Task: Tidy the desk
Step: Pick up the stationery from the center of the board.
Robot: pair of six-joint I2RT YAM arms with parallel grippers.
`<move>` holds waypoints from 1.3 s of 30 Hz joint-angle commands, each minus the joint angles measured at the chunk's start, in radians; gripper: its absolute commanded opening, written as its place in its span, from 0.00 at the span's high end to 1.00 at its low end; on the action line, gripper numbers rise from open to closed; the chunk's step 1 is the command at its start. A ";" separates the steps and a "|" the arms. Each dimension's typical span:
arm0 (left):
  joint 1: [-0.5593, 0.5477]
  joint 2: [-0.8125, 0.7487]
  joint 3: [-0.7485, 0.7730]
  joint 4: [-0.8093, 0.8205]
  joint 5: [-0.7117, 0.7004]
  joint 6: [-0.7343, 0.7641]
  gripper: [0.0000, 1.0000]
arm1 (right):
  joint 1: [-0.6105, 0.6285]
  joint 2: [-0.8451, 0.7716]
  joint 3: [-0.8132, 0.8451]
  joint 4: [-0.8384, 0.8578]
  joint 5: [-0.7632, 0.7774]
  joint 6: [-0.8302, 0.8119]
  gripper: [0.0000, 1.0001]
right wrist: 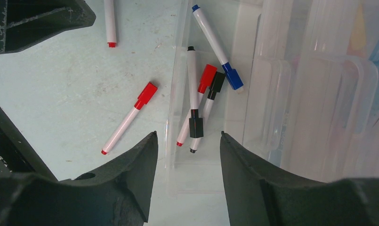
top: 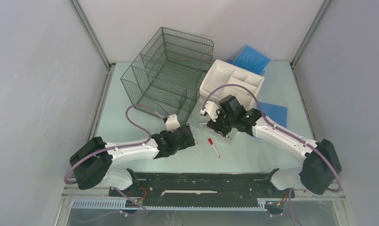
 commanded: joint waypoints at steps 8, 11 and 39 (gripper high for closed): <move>-0.005 0.012 0.061 -0.016 -0.044 -0.042 0.05 | 0.010 -0.043 0.037 -0.003 -0.021 -0.009 0.41; -0.005 0.019 0.071 -0.023 -0.046 -0.052 0.05 | 0.010 -0.046 0.037 -0.003 -0.024 -0.010 0.41; -0.006 0.224 0.292 -0.266 -0.078 -0.119 0.11 | 0.010 -0.057 0.038 -0.006 -0.036 -0.013 0.41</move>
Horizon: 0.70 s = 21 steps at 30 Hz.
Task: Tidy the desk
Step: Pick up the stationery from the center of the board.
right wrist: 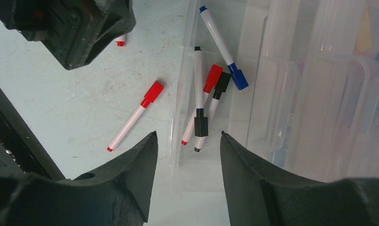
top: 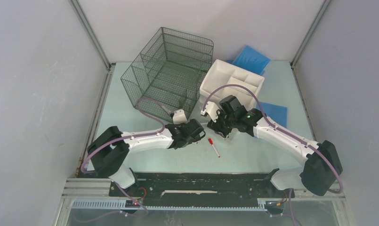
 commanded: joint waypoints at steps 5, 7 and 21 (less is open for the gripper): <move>-0.004 0.083 0.098 -0.070 -0.058 -0.002 0.14 | 0.009 -0.048 0.037 0.008 -0.010 -0.009 0.41; -0.004 0.105 0.119 -0.085 -0.059 -0.001 0.15 | 0.009 -0.049 0.038 0.010 -0.012 -0.009 0.41; 0.006 0.189 0.146 -0.095 -0.036 0.010 0.39 | 0.006 -0.056 0.037 0.007 -0.015 -0.011 0.41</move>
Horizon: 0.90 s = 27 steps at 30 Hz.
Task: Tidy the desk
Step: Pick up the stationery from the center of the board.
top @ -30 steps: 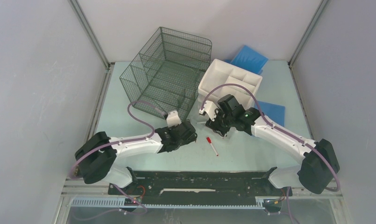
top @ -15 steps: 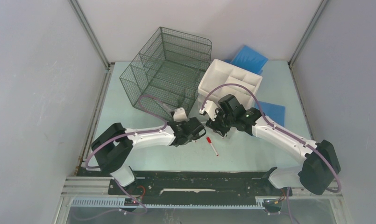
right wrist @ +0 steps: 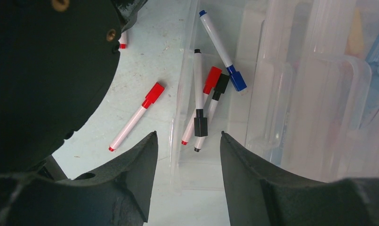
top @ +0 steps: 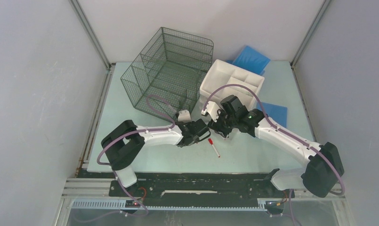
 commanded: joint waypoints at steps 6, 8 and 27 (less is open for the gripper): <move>0.006 0.008 0.008 -0.006 -0.007 0.004 0.52 | 0.006 -0.035 0.037 0.008 -0.012 -0.010 0.41; 0.005 0.005 -0.006 0.002 0.001 0.004 0.58 | 0.005 -0.035 0.037 0.009 -0.012 -0.011 0.41; 0.003 -0.117 -0.133 0.027 0.027 0.065 0.94 | 0.004 -0.038 0.037 0.006 -0.019 -0.012 0.41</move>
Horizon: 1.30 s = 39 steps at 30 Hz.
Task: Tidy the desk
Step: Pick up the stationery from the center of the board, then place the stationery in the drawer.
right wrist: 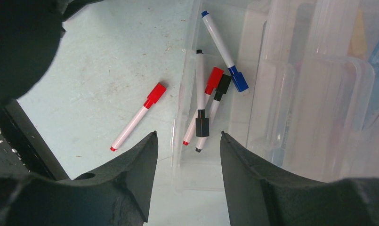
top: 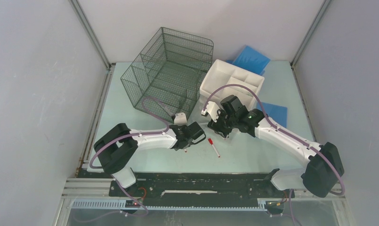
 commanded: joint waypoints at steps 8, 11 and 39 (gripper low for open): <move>-0.008 -0.135 -0.103 0.015 0.030 0.100 1.00 | 0.004 -0.043 0.037 0.005 -0.029 -0.012 0.41; -0.009 -0.176 -0.132 0.041 0.031 0.133 1.00 | 0.004 -0.047 0.037 0.003 -0.039 -0.012 0.41; -0.010 -0.583 -0.292 0.484 0.149 0.390 1.00 | -0.063 -0.145 0.074 -0.064 -0.408 0.033 0.39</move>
